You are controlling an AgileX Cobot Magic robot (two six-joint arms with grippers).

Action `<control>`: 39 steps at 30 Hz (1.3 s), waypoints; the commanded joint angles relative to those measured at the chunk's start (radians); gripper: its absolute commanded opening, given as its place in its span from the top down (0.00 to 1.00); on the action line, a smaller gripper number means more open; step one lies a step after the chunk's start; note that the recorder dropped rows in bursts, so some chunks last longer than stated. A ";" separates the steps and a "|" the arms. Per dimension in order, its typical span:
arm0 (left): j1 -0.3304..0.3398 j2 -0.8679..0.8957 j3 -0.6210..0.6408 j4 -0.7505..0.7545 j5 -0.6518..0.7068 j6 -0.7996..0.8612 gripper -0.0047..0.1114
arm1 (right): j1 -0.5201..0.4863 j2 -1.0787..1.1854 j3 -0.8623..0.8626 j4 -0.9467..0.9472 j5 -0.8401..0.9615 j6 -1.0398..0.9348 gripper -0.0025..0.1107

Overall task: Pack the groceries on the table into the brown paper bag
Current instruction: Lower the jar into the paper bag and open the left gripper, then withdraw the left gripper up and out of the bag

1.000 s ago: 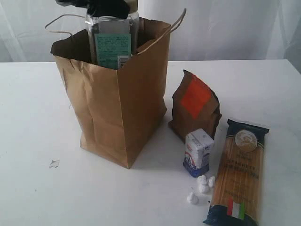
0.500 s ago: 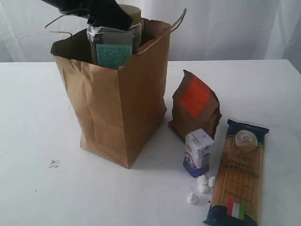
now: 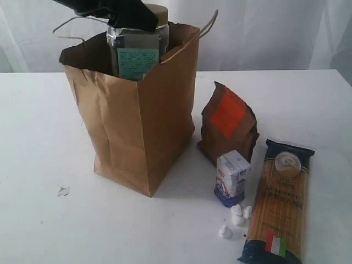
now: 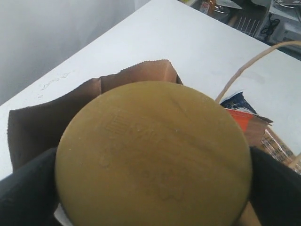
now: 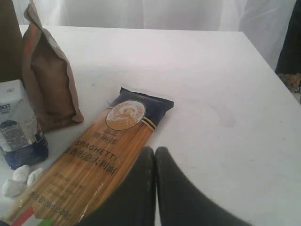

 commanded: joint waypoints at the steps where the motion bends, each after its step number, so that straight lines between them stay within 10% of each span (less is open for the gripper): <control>1: -0.005 -0.038 0.010 0.013 0.005 -0.017 0.25 | -0.005 -0.006 0.002 -0.006 -0.008 -0.002 0.98; 12: -0.005 -0.052 0.009 0.050 -0.087 -0.046 0.05 | -0.005 -0.006 0.002 -0.006 -0.008 0.024 0.98; 39: -0.039 -0.109 0.010 0.015 -0.165 0.047 0.05 | -0.005 -0.006 0.002 -0.006 -0.008 0.024 0.98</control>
